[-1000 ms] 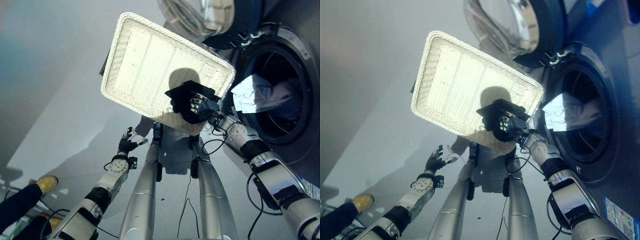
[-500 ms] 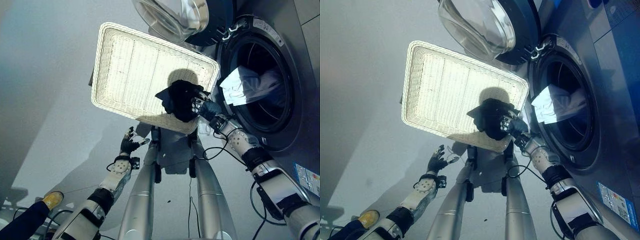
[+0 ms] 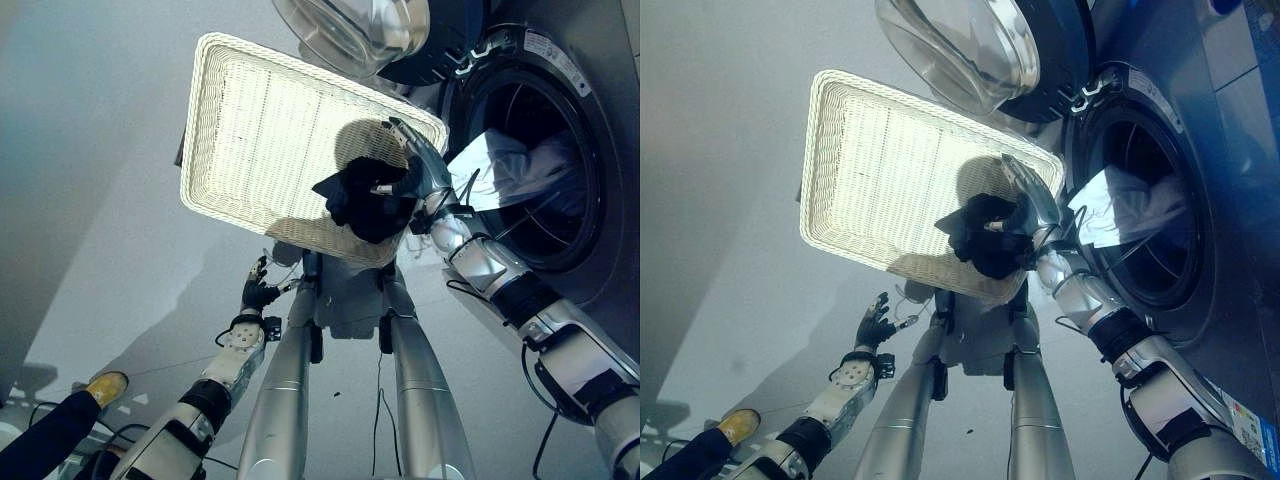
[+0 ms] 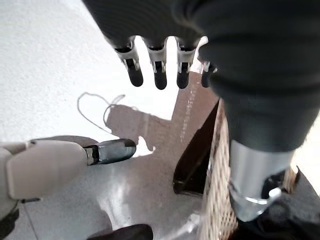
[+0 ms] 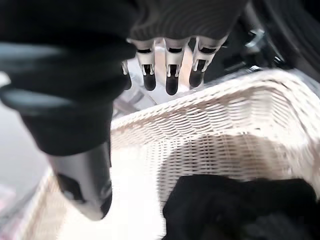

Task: Put the clothes into the washing machine.

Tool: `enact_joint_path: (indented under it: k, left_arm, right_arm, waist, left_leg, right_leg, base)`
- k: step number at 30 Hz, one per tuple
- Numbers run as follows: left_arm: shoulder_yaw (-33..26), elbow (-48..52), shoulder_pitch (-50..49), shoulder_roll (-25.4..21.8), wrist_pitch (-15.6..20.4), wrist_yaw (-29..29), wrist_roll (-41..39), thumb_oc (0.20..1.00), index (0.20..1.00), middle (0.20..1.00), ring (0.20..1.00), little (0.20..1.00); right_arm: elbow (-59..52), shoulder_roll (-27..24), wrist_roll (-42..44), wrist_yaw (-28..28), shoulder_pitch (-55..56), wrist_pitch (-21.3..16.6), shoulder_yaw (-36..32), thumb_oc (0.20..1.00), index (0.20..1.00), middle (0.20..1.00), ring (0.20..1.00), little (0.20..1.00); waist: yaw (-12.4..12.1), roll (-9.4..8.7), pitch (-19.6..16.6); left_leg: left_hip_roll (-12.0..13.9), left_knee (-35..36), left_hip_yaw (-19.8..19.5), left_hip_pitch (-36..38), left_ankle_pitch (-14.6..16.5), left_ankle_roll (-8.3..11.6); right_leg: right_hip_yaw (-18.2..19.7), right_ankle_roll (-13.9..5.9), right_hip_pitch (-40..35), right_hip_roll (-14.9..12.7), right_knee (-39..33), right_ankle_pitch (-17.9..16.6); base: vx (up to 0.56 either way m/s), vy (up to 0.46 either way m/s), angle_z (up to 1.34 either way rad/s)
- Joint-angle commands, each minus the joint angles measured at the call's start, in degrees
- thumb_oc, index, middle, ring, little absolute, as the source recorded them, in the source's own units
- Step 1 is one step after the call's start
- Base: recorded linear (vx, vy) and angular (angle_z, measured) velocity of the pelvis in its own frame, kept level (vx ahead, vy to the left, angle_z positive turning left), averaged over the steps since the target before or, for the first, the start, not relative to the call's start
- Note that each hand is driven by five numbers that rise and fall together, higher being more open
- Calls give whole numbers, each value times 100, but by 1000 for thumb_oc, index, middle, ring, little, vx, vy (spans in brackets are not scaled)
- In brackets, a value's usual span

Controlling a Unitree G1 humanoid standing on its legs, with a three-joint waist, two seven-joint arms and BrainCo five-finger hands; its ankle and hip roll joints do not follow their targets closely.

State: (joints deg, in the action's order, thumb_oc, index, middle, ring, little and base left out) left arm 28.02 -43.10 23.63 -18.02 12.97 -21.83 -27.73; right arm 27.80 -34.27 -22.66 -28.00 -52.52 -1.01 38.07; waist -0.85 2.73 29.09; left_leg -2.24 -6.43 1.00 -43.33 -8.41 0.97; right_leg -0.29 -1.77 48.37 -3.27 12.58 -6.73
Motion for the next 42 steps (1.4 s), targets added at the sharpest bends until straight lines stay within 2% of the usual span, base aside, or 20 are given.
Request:
enact_joint_path:
  k: [1,5,9,12,14,15,18,21,27,28,31,32,33,34,36,37,39,42]
  left_arm:
    - [-79,-9,-67,-50,211,94,92,1000,1000,1000,1000,1000]
    - [-32,-33,6,-113,203,119,31,1000,1000,1000,1000,1000]
    - [53,5,100,-140,173,88,-3,1000,1000,1000,1000,1000]
    - [117,53,166,-144,127,72,-9,1000,1000,1000,1000,1000]
    - [129,71,196,-148,105,77,-6,1000,1000,1000,1000,1000]
    - [184,125,241,-181,80,77,-32,1000,1000,1000,1000,1000]
    - [208,194,286,-208,33,91,-41,1000,1000,1000,1000,1000]
    - [277,274,356,-216,-34,69,-71,1000,1000,1000,1000,1000]
    - [341,418,399,-179,-90,-10,-32,1000,1000,1000,1000,1000]
    - [351,487,385,-184,-114,-31,-29,1000,1000,1000,1000,1000]
    - [339,536,389,-172,-168,-66,-10,1000,1000,1000,1000,1000]
    - [326,550,384,-172,-193,-73,1,1000,1000,1000,1000,1000]
    - [319,555,385,-173,-203,-73,5,1000,1000,1000,1000,1000]
    - [283,584,379,-193,-252,-60,32,1000,1000,1000,1000,1000]
    - [273,602,390,-233,-294,-44,28,1000,1000,1000,1000,1000]
    - [274,600,418,-261,-333,-42,13,1000,1000,1000,1000,1000]
    - [248,552,446,-276,-360,-15,6,1000,1000,1000,1000,1000]
    - [166,419,461,-264,-357,53,63,1000,1000,1000,1000,1000]
  right_arm:
    - [58,-264,-354,-198,-307,476,239,1000,1000,1000,1000,1000]
    - [516,-292,-254,29,-456,987,497,1000,1000,1000,1000,1000]
    - [1017,-223,128,232,-602,1309,657,1000,1000,1000,1000,1000]
    - [1443,-131,221,807,-726,1676,711,1000,1000,1000,1000,1000]
    - [1667,-100,204,1091,-763,1750,773,1000,1000,1000,1000,1000]
    - [1944,-51,319,1407,-817,1833,829,1000,1000,1000,1000,1000]
    - [2158,-5,199,1697,-897,1892,853,1000,1000,1000,1000,1000]
    - [2575,118,175,2076,-992,1826,893,1000,1000,1000,1000,1000]
    - [2675,291,212,2610,-1074,1354,921,1000,1000,1000,1000,1000]
    - [2557,324,131,2907,-1062,1228,999,1000,1000,1000,1000,1000]
    - [2417,380,244,3278,-1028,1074,1072,1000,1000,1000,1000,1000]
    - [2246,429,247,3787,-999,899,1139,1000,1000,1000,1000,1000]
    - [2204,439,303,3908,-993,871,1152,1000,1000,1000,1000,1000]
    - [1962,468,616,4448,-942,744,1266,200,200,200,200,200]
    - [1805,501,1253,4924,-877,826,1279,200,200,200,200,200]
    - [1640,556,1828,5287,-794,982,1245,200,200,200,200,200]
    - [1577,634,2487,5529,-693,1056,1121,200,200,200,200,200]
    - [1569,731,3201,5393,-589,937,885,200,200,200,200,200]
  waist:
    - [0,126,70]
    - [-51,125,70]
    - [-104,152,70]
    - [-160,198,70]
    - [-191,224,70]
    - [-244,269,70]
    - [-298,324,70]
    - [-392,418,70]
    - [-516,502,70]
    - [-538,505,70]
    - [-549,488,70]
    - [-559,468,70]
    - [-561,463,70]
    - [-574,433,70]
    - [-579,404,70]
    - [-578,375,70]
    - [-572,337,70]
    - [-562,278,70]
  left_leg:
    - [-480,-468,-50,-15,471,-80]
    - [-482,-430,-88,-60,450,-75]
    - [-472,-408,-87,-193,414,-56]
    - [-485,-459,-115,-315,411,-51]
    - [-483,-474,-129,-373,406,-56]
    - [-489,-508,-163,-469,389,-64]
    - [-487,-527,-189,-562,361,-61]
    - [-471,-478,-259,-664,284,-55]
    - [-402,-289,-322,-740,115,-2]
    - [-389,-268,-356,-759,83,20]
    - [-377,-269,-391,-780,64,39]
    - [-358,-282,-410,-793,53,60]
    - [-356,-285,-415,-796,51,65]
    - [-344,-277,-444,-795,25,78]
    - [-332,-285,-465,-800,10,86]
    - [-317,-300,-483,-811,-4,97]
    - [-295,-313,-492,-803,-12,107]
    - [-242,-311,-481,-781,-22,137]
  right_leg:
    - [-486,-477,-117,32,-47,-83]
    - [-536,-490,-89,18,-61,-90]
    - [-610,-498,28,-20,-69,-121]
    - [-650,-492,138,-46,-22,-106]
    - [-679,-487,196,-65,15,-95]
    - [-705,-470,287,-78,79,-66]
    - [-745,-461,382,-97,137,-48]
    - [-775,-444,488,-82,217,-6]
    - [-845,-425,565,-52,273,44]
    - [-865,-417,585,-44,279,53]
    - [-874,-405,598,-29,281,64]
    - [-878,-389,599,-19,295,88]
    - [-881,-387,601,-17,299,92]
    - [-897,-371,597,4,311,105]
    - [-910,-355,598,16,320,111]
    - [-909,-340,608,30,338,122]
    - [-919,-324,605,45,354,126]
    - [-939,-321,591,66,368,127]
  base:
    - [-4,-34,17]
    - [5,-22,13]
    - [9,-11,3]
    - [14,-8,2]
    - [32,-23,6]
    - [38,-36,10]
    - [26,-31,8]
    - [41,-40,6]
    - [20,-45,6]
    - [13,-54,0]
    - [8,-38,0]
    - [10,-51,2]
    - [14,-84,3]
    - [9,-72,3]
    - [9,-77,1]
    - [7,-57,1]
    - [6,-52,1]
    - [2,-39,-3]
